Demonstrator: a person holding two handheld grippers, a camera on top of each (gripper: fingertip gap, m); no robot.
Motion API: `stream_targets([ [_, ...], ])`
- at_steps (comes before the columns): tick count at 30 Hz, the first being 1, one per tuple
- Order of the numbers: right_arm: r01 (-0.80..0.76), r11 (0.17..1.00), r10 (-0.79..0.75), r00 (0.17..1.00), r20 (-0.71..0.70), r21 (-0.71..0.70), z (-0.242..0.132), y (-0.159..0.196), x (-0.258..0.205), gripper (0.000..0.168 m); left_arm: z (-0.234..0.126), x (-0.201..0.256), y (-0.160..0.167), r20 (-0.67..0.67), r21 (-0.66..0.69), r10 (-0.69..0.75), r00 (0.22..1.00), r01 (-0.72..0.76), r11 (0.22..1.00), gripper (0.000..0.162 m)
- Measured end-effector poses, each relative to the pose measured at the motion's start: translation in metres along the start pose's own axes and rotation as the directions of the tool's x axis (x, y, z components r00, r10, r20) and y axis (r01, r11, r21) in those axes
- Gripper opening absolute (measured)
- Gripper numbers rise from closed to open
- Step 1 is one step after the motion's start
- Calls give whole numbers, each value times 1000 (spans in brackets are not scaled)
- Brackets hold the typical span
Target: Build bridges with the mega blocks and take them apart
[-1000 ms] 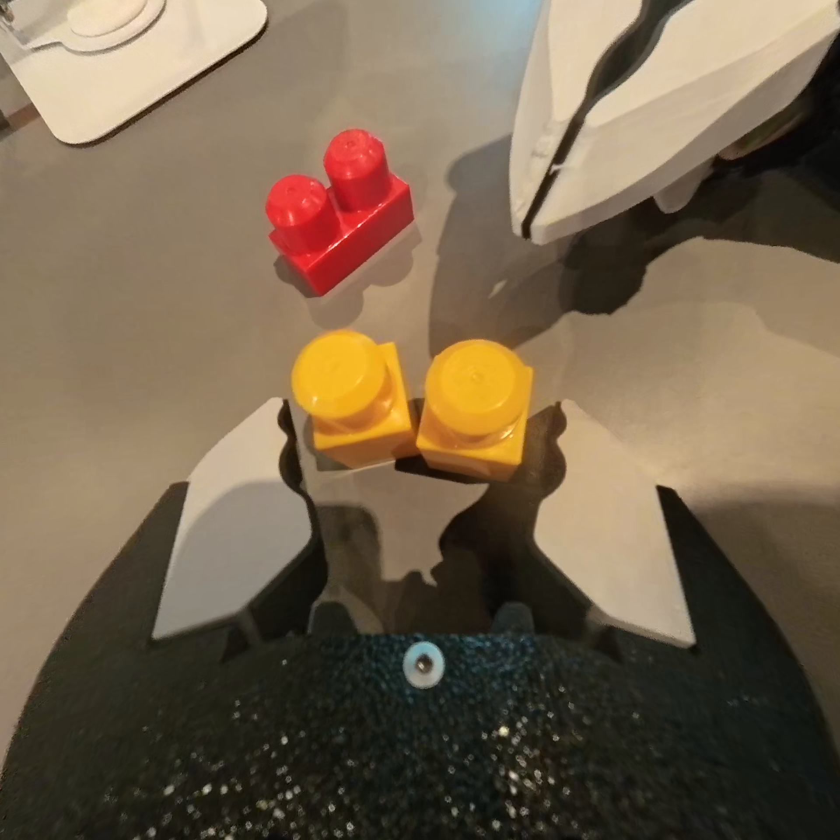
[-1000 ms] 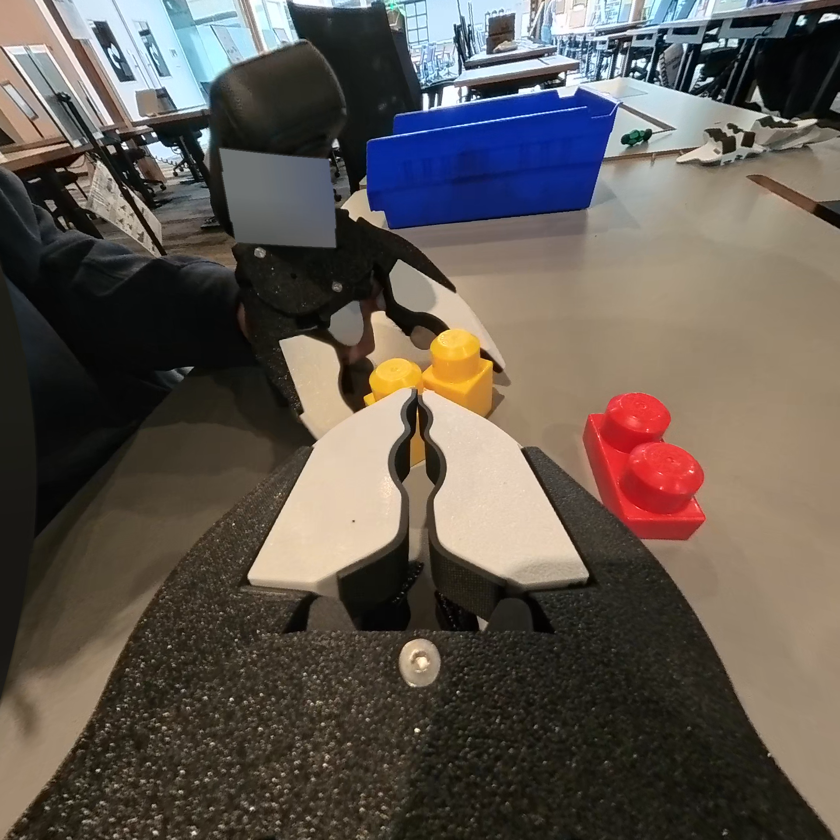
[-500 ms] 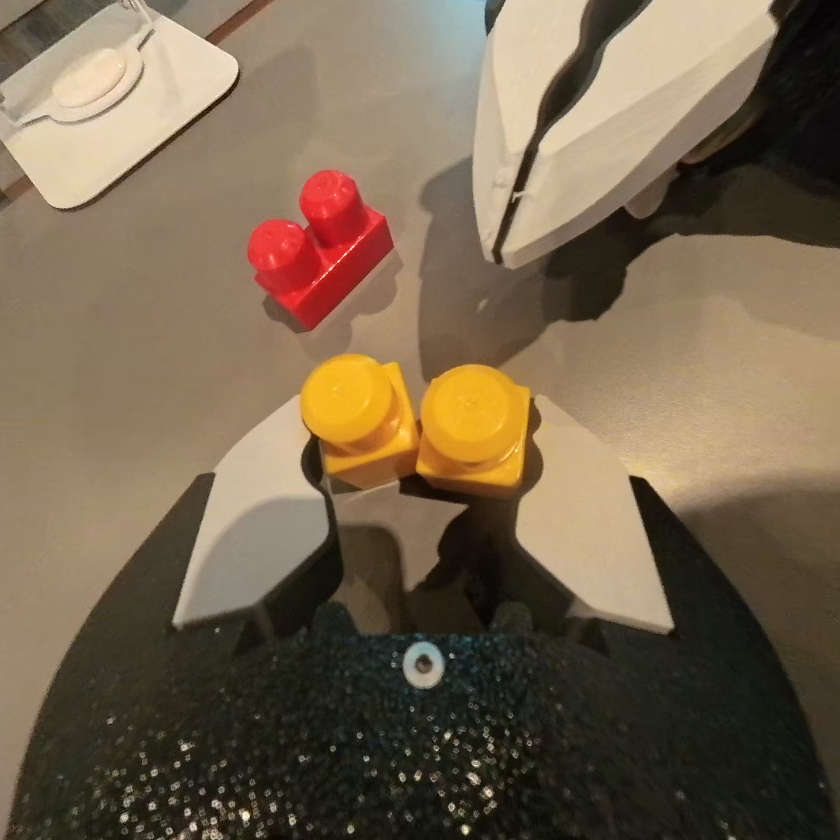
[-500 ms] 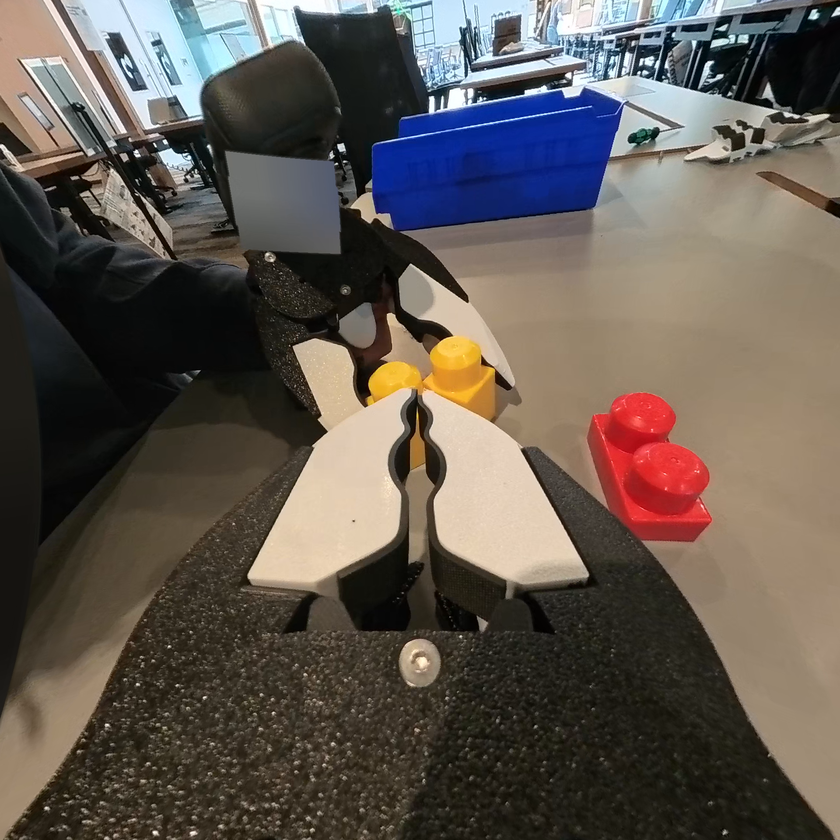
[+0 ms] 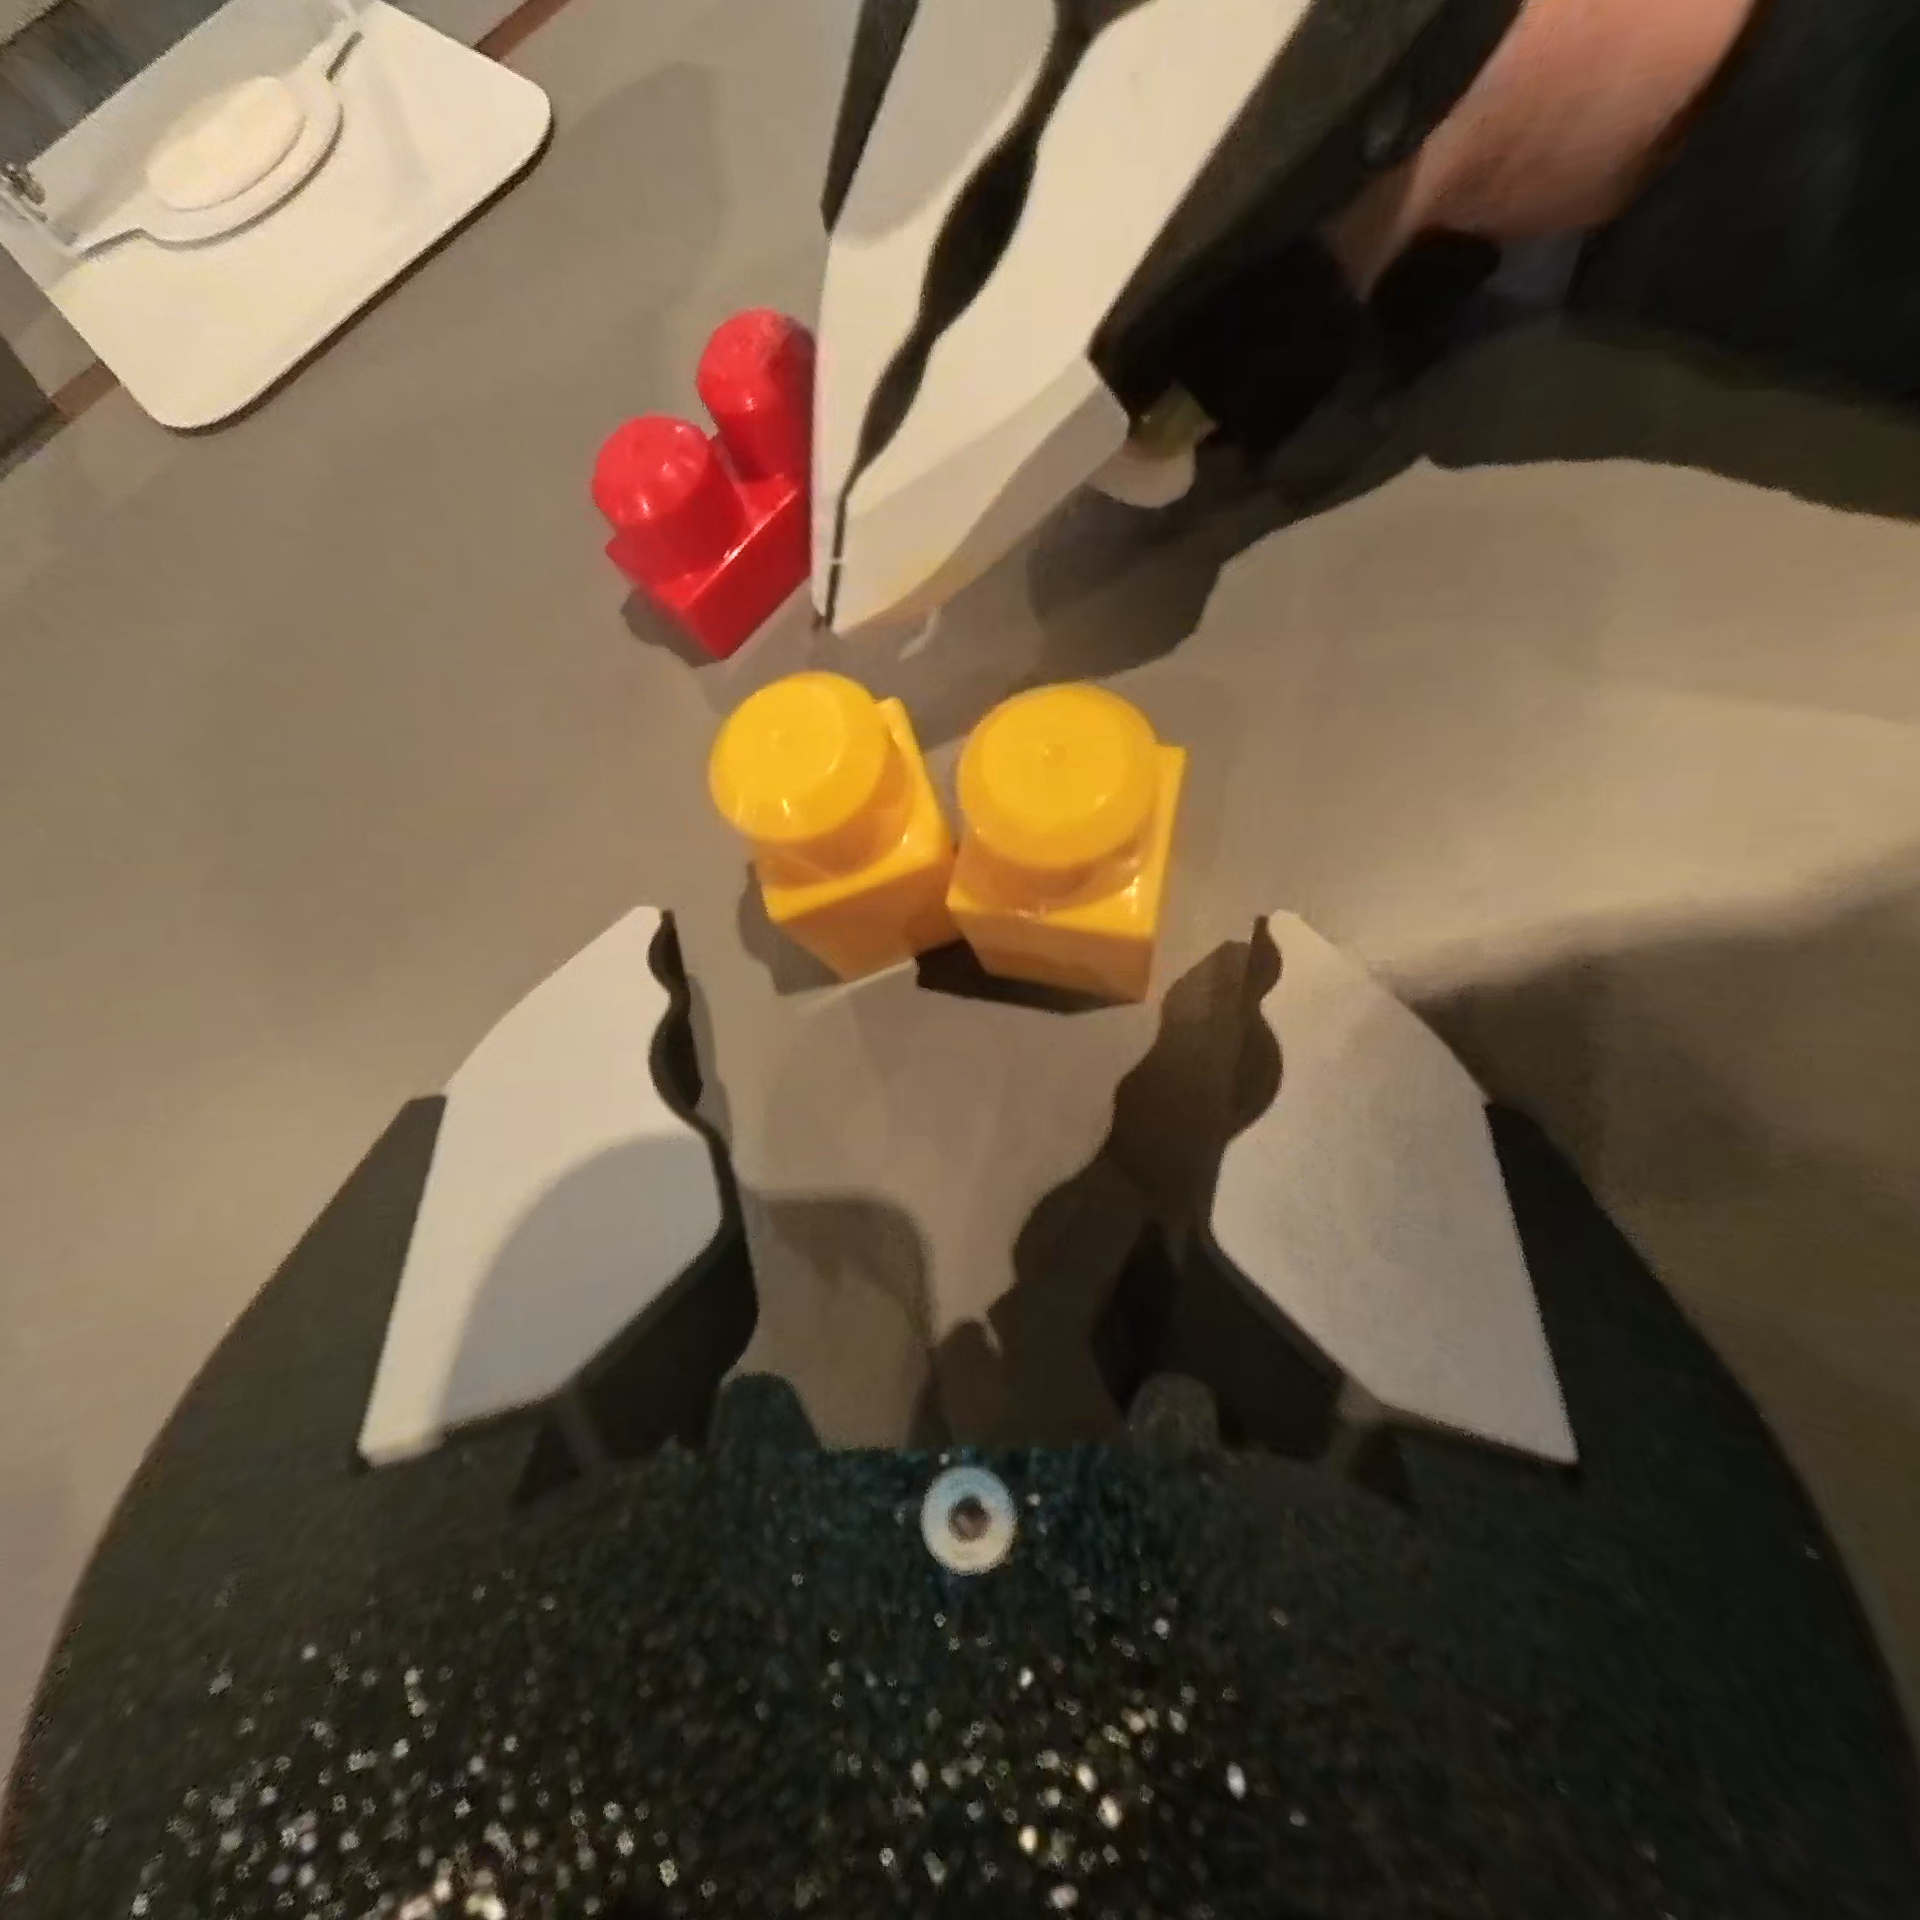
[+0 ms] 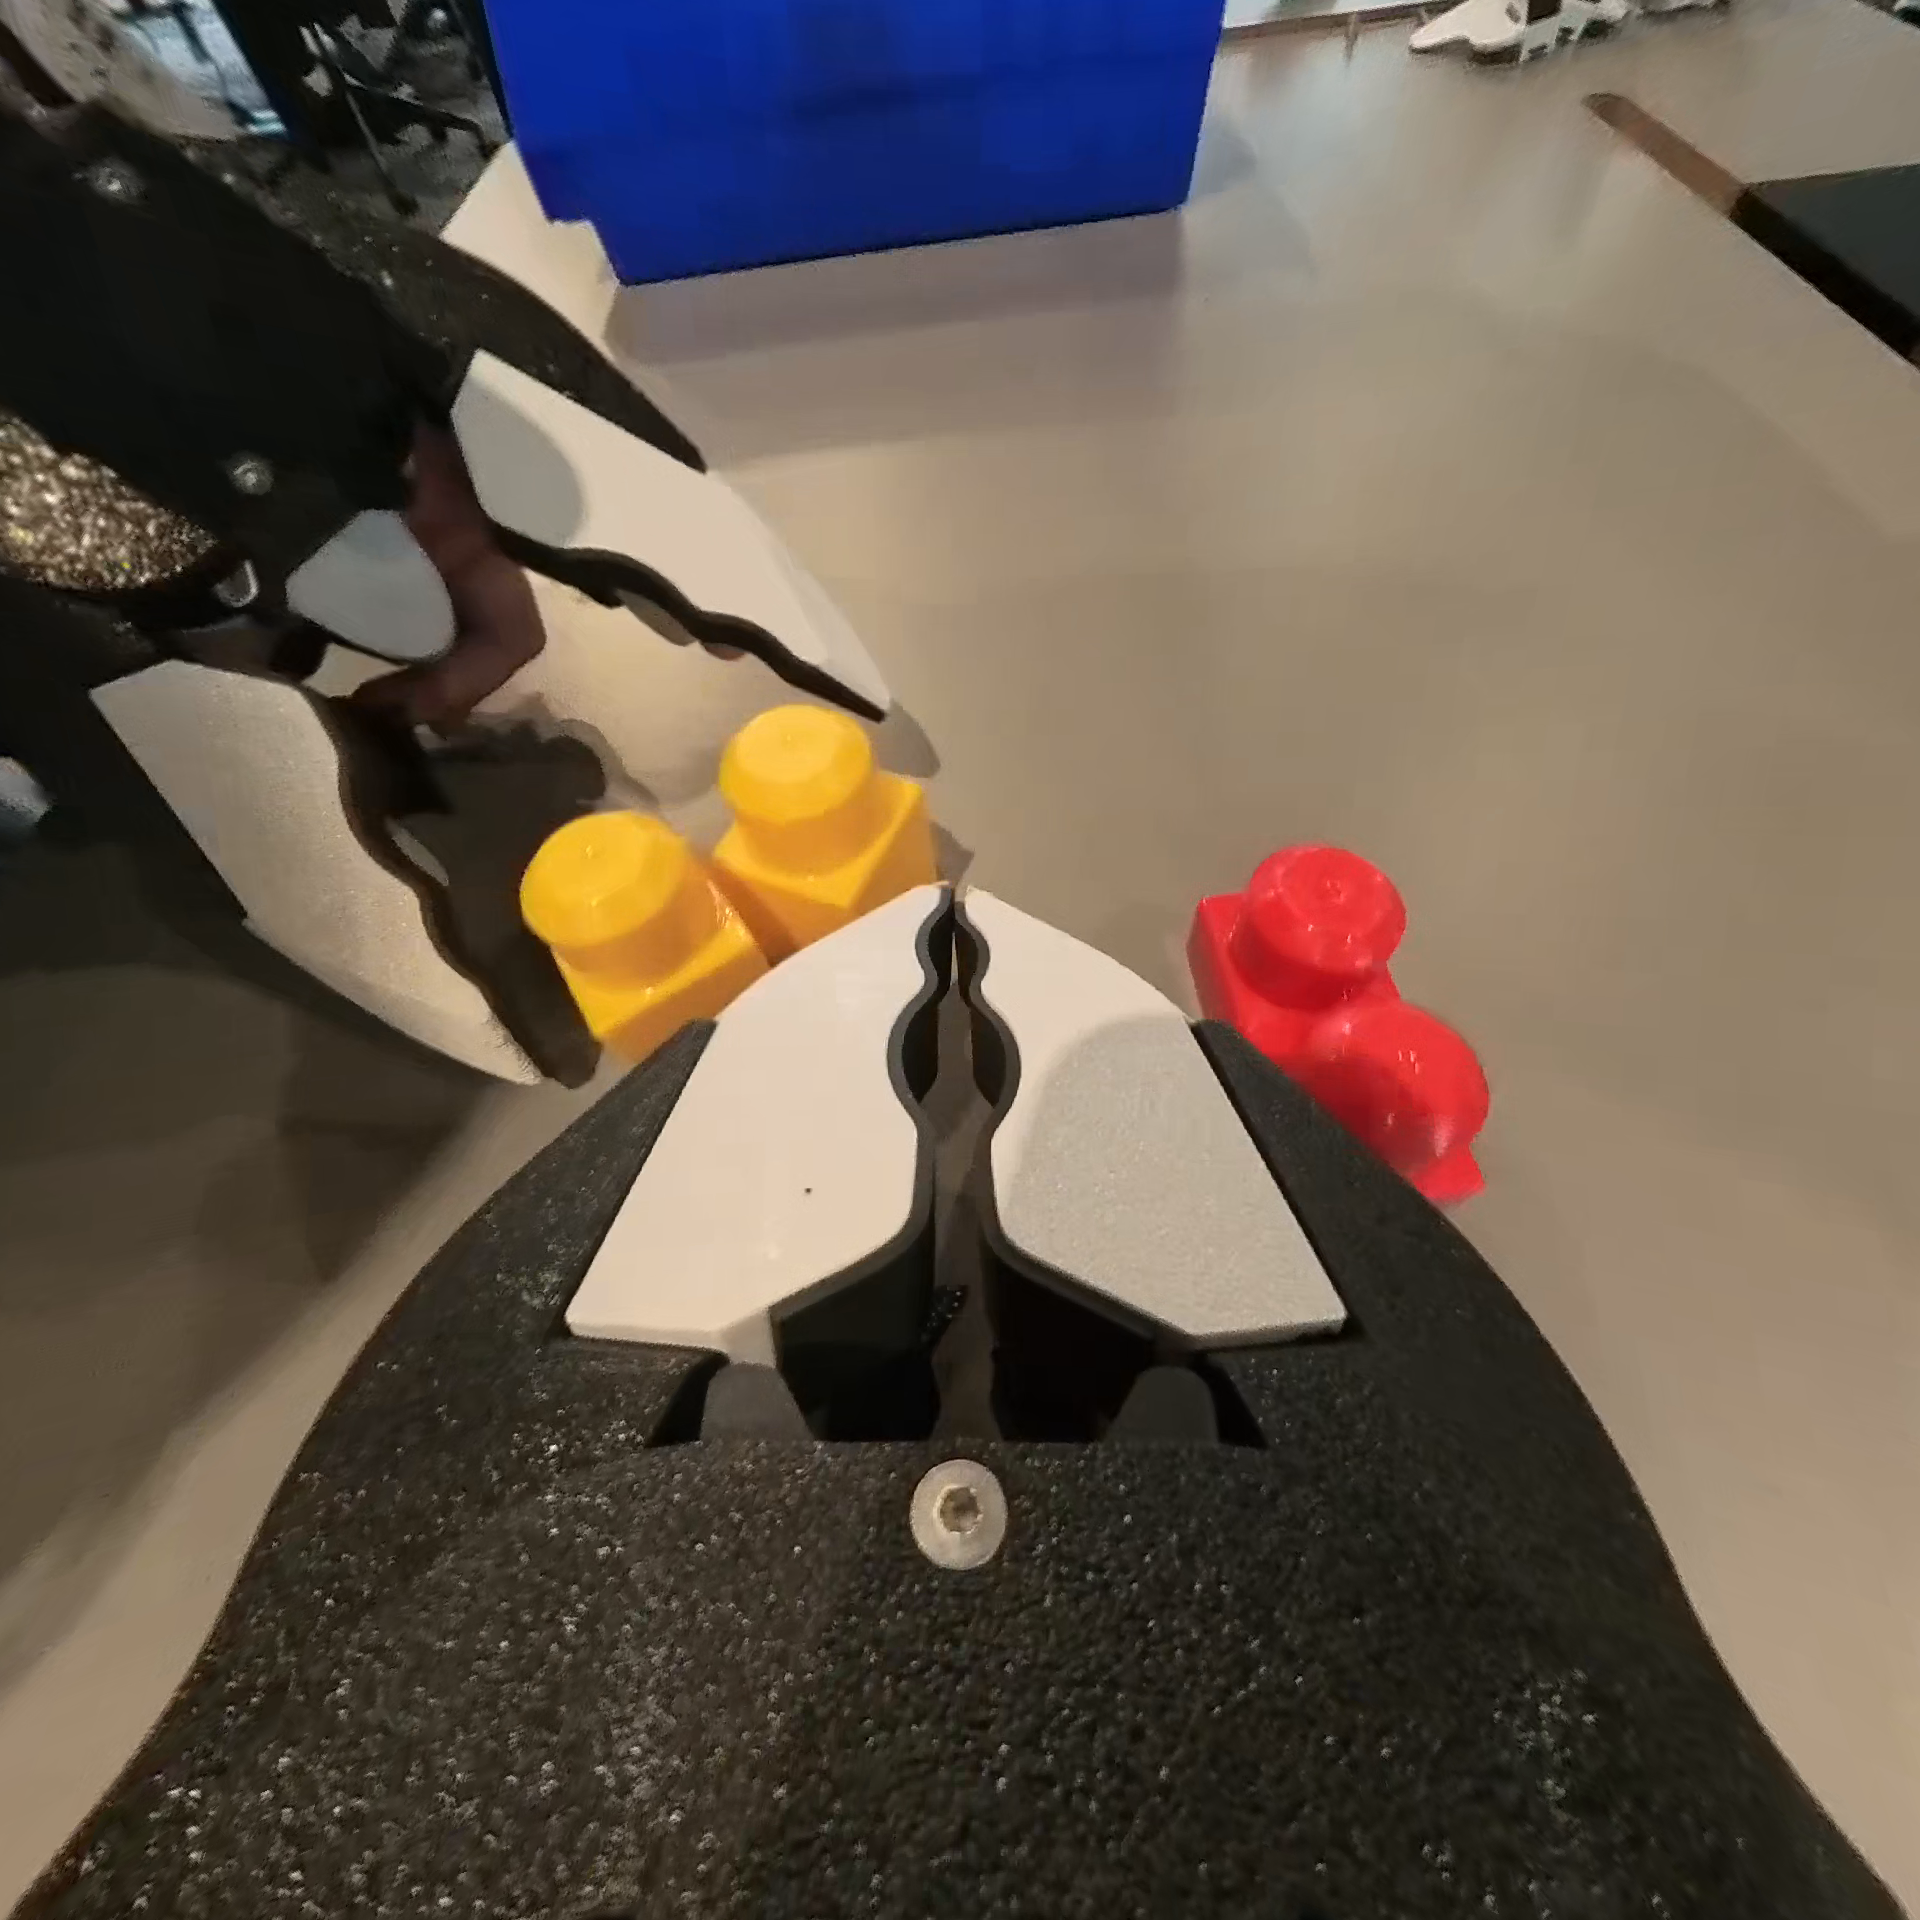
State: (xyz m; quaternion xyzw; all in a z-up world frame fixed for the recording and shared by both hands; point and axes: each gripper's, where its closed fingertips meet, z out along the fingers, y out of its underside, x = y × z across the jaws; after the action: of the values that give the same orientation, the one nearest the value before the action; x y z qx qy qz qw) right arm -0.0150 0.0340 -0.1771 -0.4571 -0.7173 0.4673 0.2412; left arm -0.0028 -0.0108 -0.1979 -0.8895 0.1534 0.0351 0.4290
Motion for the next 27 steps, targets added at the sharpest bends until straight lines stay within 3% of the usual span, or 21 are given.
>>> stream_targets([
  [11, 70, 996, -63, 988, 144, -48, 3, 7, -23, 0, -6, 7, 0, -68, 22, 41, 997, -40, 999, 101],
  [17, 61, 997, -56, 994, 92, -46, 5, 5, -15, 0, -8, 8, 5, -118, -5, 23, 993, -23, 1000, 98],
  [24, 69, 996, -62, 991, 114, -54, -1, 9, -19, 0, -25, 13, 3, -193, 29, -13, 981, 18, 999, 80],
  [27, 69, 996, -58, 985, 165, -60, -9, 14, -27, 0, -21, 14, 1, -205, 36, -14, 979, 22, 999, 81],
])
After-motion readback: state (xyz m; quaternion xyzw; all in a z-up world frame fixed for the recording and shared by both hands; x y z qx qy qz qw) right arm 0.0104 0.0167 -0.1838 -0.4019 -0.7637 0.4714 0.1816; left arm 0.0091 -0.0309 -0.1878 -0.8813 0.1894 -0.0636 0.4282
